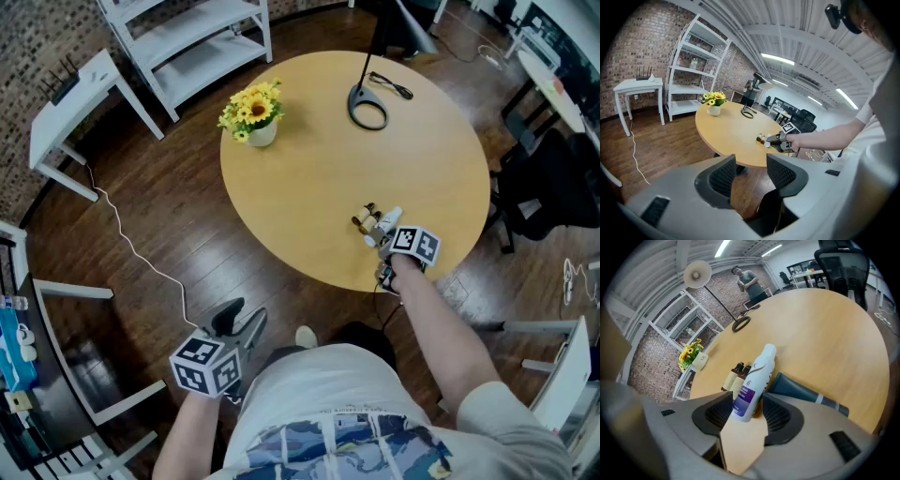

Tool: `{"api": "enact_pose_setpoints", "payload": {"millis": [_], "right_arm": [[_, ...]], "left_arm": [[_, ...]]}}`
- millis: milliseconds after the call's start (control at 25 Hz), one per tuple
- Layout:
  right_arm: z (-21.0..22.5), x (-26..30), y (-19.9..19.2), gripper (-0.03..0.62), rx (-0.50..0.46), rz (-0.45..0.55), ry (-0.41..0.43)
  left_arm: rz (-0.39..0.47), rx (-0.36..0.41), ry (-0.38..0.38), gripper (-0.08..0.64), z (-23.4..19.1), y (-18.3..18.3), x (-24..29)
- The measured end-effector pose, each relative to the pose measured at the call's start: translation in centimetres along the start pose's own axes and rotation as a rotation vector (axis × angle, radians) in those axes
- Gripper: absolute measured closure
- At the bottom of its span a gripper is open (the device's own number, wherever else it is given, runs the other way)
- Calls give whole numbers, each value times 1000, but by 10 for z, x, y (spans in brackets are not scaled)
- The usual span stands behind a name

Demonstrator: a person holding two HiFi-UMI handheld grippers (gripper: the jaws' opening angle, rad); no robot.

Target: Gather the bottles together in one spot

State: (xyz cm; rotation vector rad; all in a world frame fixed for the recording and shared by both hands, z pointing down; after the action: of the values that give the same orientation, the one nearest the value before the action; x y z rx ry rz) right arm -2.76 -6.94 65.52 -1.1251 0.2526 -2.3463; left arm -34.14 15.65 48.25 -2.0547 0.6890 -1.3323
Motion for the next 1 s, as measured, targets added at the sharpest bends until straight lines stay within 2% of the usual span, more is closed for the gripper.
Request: {"api": "enact_pose_setpoints", "payload": {"millis": [360, 680, 800, 880, 1000], "right_arm": [[-2, 14, 3, 361, -30, -34, -57], [1, 9, 6, 402, -69, -22, -82], [-2, -2, 6, 402, -79, 7, -60], [-7, -10, 5, 403, -91, 19, -34], [-20, -29, 0, 403, -85, 42, 37]], "left_arm": [[-9, -5, 7, 379, 2, -4, 0], [-1, -35, 13, 379, -1, -7, 1], [-2, -32, 9, 379, -4, -9, 1], [-7, -4, 6, 379, -4, -10, 2], [-10, 26, -20, 379, 2, -7, 4]]}}
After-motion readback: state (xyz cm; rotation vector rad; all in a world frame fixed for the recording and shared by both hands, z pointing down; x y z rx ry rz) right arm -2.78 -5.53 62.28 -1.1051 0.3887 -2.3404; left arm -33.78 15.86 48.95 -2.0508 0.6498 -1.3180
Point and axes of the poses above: the fingertips, and each gripper's own axes: x forward along the fingers, z to its right, y out of its top, the point moved 3 cm from there along -x, backward along the fingers, and after that the axes turned 6 degrees about y, right-handed, at the moved point
